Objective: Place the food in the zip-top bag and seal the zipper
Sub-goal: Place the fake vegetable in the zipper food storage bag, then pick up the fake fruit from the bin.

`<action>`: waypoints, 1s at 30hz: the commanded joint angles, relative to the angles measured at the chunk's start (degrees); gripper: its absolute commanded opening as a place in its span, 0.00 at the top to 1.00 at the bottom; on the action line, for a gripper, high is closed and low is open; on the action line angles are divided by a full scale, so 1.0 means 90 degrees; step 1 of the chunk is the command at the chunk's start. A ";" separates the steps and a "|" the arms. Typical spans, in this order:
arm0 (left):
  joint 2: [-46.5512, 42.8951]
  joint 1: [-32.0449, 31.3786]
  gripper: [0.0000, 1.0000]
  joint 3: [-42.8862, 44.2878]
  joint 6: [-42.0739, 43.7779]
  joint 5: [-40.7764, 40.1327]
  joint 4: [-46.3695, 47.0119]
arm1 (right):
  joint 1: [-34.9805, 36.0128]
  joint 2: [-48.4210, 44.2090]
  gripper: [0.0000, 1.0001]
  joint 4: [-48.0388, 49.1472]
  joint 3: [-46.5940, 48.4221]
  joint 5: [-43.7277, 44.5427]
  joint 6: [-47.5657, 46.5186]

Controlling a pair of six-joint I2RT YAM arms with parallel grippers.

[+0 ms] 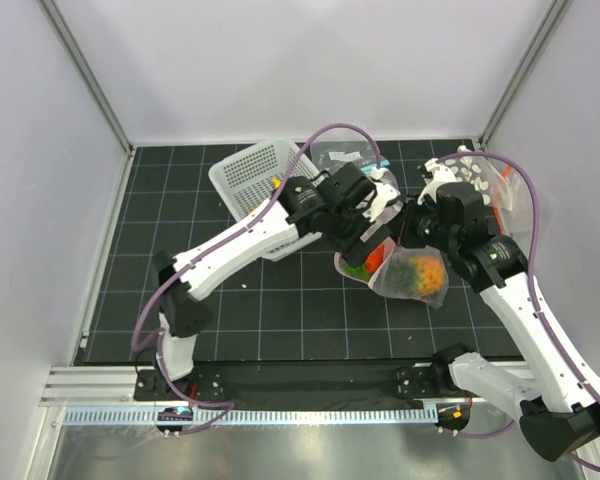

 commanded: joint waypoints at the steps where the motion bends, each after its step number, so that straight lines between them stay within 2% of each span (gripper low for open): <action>1: -0.1185 0.0044 0.13 -0.0603 -0.0287 -0.0266 0.1330 | 0.0039 -0.0101 0.99 0.0368 -0.0036 0.0010 0.0173; 8: -0.2661 0.0747 0.06 -0.2487 -0.1331 -0.0481 0.2688 | 0.0039 -0.0140 0.99 0.0397 -0.0046 0.0049 0.0183; 11: -0.2963 0.1069 0.07 -0.3181 -0.1654 -0.0743 0.3099 | 0.0039 -0.0140 0.99 0.0388 0.0032 0.0098 0.0183; 15: -0.2897 0.2209 0.08 -0.3729 -0.2123 0.0034 0.3314 | 0.0039 -0.0130 0.99 0.0300 0.0207 0.0137 0.0144; 18: -0.2411 0.2602 0.06 -0.3487 -0.1871 -0.0254 0.2955 | 0.0039 -0.0120 0.99 0.0280 0.0237 0.0127 0.0124; 19: -0.2224 0.2642 0.05 -0.3350 -0.1676 -0.0923 0.2798 | 0.0039 -0.0111 0.99 0.0300 0.0227 0.0118 0.0124; 20: -0.2000 0.2681 0.00 -0.3204 -0.1568 -0.1200 0.2623 | 0.0039 -0.0091 0.99 0.0300 0.0227 0.0108 0.0114; 23: -0.1033 0.2857 0.00 -0.2462 -0.1391 -0.1885 0.1997 | 0.0039 -0.0062 0.99 0.0319 0.0189 0.0088 0.0095; 30: 0.0774 0.3150 0.00 -0.1038 -0.0778 -0.2198 0.2172 | 0.0029 0.0016 0.99 0.0388 0.0140 0.0079 0.0095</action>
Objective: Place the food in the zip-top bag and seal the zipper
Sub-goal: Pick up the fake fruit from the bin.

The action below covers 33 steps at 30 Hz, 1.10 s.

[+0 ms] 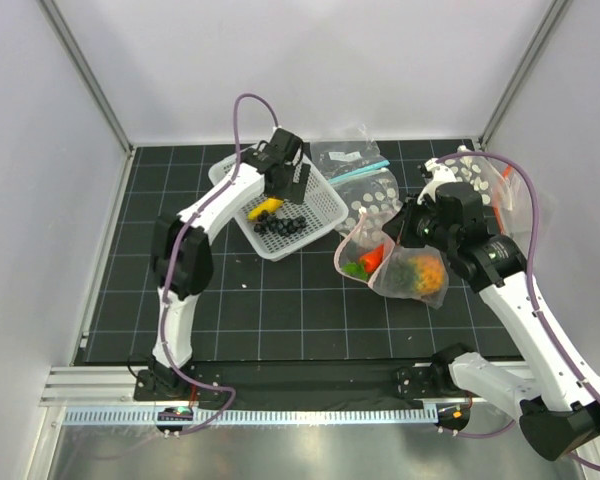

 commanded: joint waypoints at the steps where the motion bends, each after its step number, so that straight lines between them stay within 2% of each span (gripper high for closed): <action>1: 0.0621 0.0173 0.00 0.0767 0.0530 -0.0460 0.0114 | 0.0039 0.0007 0.99 0.0358 0.0186 0.0011 -0.0020; 8: 0.1921 0.0573 0.06 0.2202 0.0804 -0.0021 0.0213 | 0.0039 -0.0003 0.99 0.0408 0.0108 -0.0009 0.0000; 13: 0.2557 0.0730 0.12 0.2721 0.0747 0.0475 0.0087 | 0.0039 0.0007 0.99 0.0408 0.0098 -0.0009 0.0000; 16: 0.2841 0.0808 0.23 0.2926 0.0610 0.0836 -0.0138 | 0.0039 0.0007 0.99 0.0417 0.0098 0.0001 0.0029; 20: 0.2851 0.0808 0.34 0.2722 0.0512 0.1286 -0.0148 | 0.0039 -0.0003 0.99 0.0417 0.0069 0.0020 0.0039; 22: 0.2783 0.0808 0.49 0.2634 0.0502 0.1424 -0.0139 | 0.0039 -0.0003 0.99 0.0427 0.0039 0.0030 0.0049; 24: 0.2724 0.0808 0.56 0.2565 0.0492 0.1697 -0.0148 | 0.0039 0.0007 0.99 0.0408 0.0049 0.0040 0.0059; 25: 0.2656 0.0808 0.67 0.2575 0.0492 0.1707 -0.0168 | 0.0039 -0.0003 0.99 0.0408 0.0059 0.0049 0.0059; 27: 0.2501 0.0818 0.76 0.2527 0.0482 0.1552 -0.0110 | 0.0039 -0.0013 0.99 0.0398 0.0049 0.0049 0.0059; 28: 0.2277 0.0818 0.84 0.2468 0.0502 0.1503 0.0055 | 0.0039 -0.0022 0.99 0.0398 0.0049 0.0059 0.0059; 33: 0.1163 0.0837 0.87 0.1493 0.0502 0.1141 0.1003 | 0.0039 -0.0022 0.99 0.0378 -0.0010 0.0128 0.0039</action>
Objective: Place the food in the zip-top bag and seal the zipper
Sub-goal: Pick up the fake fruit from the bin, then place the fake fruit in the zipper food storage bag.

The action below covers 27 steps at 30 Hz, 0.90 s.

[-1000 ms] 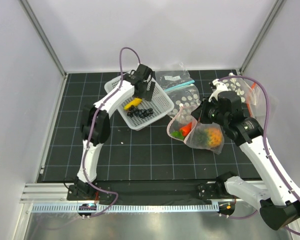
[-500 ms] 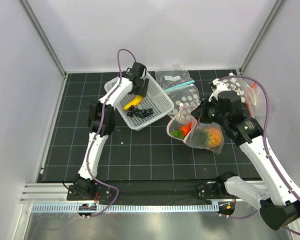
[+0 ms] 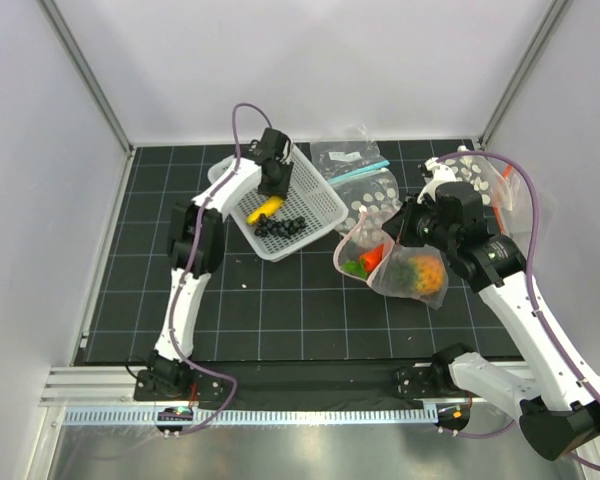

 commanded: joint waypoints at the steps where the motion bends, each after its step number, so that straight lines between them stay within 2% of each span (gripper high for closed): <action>1: -0.1404 0.0029 0.87 -0.0501 -0.0064 -0.0129 0.0865 | 0.0039 -0.0039 0.99 0.0315 -0.0012 0.0115 0.0037; 7: -0.2586 0.0038 0.87 -0.1011 -0.0386 0.0407 0.1315 | 0.0039 -0.0020 0.99 0.0374 -0.0022 0.0116 0.0076; 11: -0.3455 0.0038 0.86 -0.1928 -0.0815 0.0865 0.1968 | 0.0039 -0.0020 0.99 0.0471 -0.0071 0.0086 0.0124; 13: -0.4031 0.0029 0.86 -0.2348 -0.1049 0.1081 0.2534 | 0.0039 -0.0039 0.99 0.0520 -0.0100 0.0067 0.0144; 16: -0.4859 0.0029 0.87 -0.3663 -0.1868 0.1714 0.3644 | 0.0039 -0.0059 0.99 0.0656 -0.0197 0.0008 0.0270; 19: -0.5593 -0.0039 0.88 -0.4553 -0.2406 0.2009 0.4680 | 0.0039 -0.0127 0.99 0.0754 -0.0256 0.0066 0.0417; 27: -0.6728 -0.0742 0.89 -0.5689 -0.3286 0.1864 0.6119 | 0.0019 -0.0215 0.99 0.1018 -0.0364 0.0154 0.0837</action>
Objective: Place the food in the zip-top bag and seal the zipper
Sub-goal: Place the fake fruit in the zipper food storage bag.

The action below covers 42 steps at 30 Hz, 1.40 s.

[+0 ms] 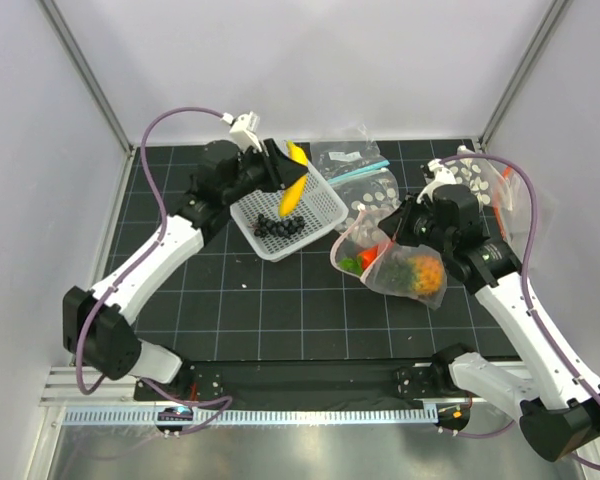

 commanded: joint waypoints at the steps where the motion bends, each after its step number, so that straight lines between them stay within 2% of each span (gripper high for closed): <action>1: -0.0625 -0.0327 0.89 -0.0326 -0.0659 -0.0030 0.1491 | 0.0038 -0.0191 0.99 0.0496 0.0027 0.0106 0.0373; 8: -0.0997 -0.1392 0.90 -0.0875 -0.0581 -0.0890 0.2555 | 0.0019 -0.0142 0.99 0.0379 0.0134 0.0194 0.0784; 12: -0.0939 -0.1850 0.84 -0.1148 -0.0718 -0.1291 0.3287 | -0.0020 -0.0181 0.99 0.0408 0.0164 0.0077 0.0930; 16: -0.0696 -0.2348 0.84 -0.1510 -0.0689 -0.1877 0.4204 | -0.0049 -0.0356 0.99 0.0467 0.0164 0.0028 0.1135; 24: 0.0066 -0.2798 0.86 -0.1472 -0.0875 -0.2131 0.5330 | -0.0176 -0.0504 0.99 0.0575 0.0232 -0.0284 0.1623; 32: 0.0604 -0.3111 0.89 -0.1373 -0.0446 -0.2259 0.5808 | -0.0274 -0.0738 0.99 0.0370 0.0457 -0.0081 0.1790; 36: 0.0760 -0.3559 0.88 -0.1471 -0.0016 -0.2570 0.6159 | -0.0342 -0.0894 0.99 0.0233 0.0642 0.0252 0.1868; 40: 0.0936 -0.3853 0.82 -0.1452 0.0423 -0.2912 0.6404 | -0.0381 -0.0894 0.99 0.0087 0.0857 0.0360 0.1936; 42: 0.0985 -0.3931 0.71 -0.1451 0.0512 -0.2961 0.6404 | -0.0391 -0.0914 0.99 0.0076 0.0867 0.0418 0.1976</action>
